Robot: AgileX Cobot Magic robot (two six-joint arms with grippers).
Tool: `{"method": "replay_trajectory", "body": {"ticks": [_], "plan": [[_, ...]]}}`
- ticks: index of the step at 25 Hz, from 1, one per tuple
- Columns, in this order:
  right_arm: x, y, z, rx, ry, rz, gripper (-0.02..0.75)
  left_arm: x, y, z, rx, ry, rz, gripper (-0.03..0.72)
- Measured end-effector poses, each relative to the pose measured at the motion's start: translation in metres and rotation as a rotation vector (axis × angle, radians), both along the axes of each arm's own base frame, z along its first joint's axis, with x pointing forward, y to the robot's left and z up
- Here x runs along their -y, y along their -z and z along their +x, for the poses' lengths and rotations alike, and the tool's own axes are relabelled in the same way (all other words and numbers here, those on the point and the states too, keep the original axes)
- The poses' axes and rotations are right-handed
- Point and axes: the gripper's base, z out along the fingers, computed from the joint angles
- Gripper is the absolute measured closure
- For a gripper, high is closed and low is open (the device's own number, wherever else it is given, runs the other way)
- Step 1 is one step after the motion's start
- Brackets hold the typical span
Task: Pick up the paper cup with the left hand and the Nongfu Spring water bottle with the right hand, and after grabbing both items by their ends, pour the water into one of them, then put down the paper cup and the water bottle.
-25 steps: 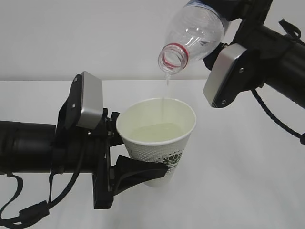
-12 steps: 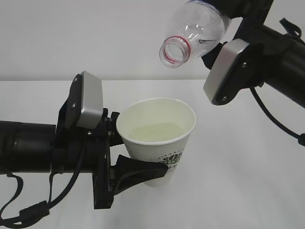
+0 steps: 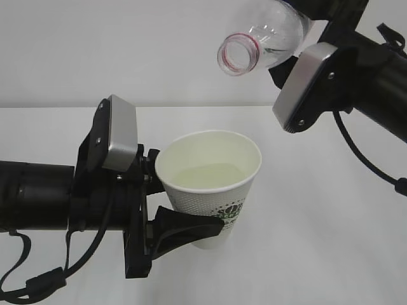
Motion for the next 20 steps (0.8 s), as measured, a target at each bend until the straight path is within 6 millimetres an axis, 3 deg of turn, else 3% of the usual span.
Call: {"method": "replay_trajectory", "body": {"ticks": [20], "plan": [[0.0083, -0.0024, 0.0053, -0.152, 0.04, 0.255, 0.269, -0.0018, 0.0038, 0.0024, 0.0, -0.028, 0.045, 0.198]]}}
